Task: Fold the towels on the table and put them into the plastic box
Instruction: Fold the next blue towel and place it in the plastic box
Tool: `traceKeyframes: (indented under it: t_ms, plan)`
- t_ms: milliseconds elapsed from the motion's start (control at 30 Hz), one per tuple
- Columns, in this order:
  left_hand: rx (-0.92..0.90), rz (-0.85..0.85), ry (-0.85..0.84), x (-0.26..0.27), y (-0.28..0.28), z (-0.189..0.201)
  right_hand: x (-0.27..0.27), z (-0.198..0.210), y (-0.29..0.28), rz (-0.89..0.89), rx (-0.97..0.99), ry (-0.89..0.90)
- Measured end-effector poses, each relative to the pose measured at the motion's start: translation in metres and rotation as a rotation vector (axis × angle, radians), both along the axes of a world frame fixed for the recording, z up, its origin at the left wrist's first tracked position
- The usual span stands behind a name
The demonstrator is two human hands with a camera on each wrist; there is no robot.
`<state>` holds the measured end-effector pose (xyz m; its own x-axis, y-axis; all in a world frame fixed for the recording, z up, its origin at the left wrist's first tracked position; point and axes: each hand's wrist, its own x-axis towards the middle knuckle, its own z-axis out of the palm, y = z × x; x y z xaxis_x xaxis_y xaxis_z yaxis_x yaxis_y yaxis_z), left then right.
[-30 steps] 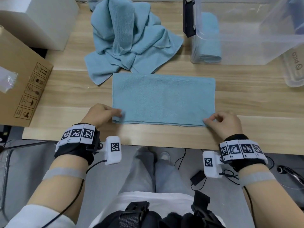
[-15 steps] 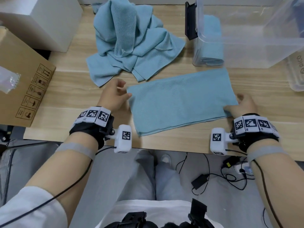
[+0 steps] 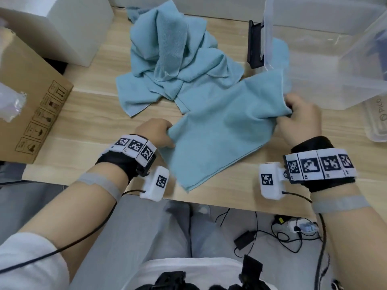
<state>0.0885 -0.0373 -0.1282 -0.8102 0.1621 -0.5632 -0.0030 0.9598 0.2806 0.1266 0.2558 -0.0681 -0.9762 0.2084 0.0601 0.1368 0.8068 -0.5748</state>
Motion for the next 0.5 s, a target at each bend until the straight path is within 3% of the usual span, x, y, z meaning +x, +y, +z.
traceKeyframes:
  t_ms: [167, 300, 400, 500]
  plan:
    - [0.249, 0.286, -0.086, 0.023, -0.024, -0.005, -0.059, 0.041, -0.041, 0.072, -0.127, 0.203]
    - [0.568, 0.517, -0.343, 0.035, -0.007, -0.008, -0.105, 0.04, -0.059, 0.048, -0.165, 0.155]
    - [0.666, 0.582, -0.443, 0.046, 0.007, -0.012, -0.093, 0.023, -0.059, 0.093, -0.095, 0.172]
    - [0.735, 0.641, -0.51, 0.057, 0.011, -0.019, -0.057, -0.003, -0.05, 0.267, -0.224, 0.087]
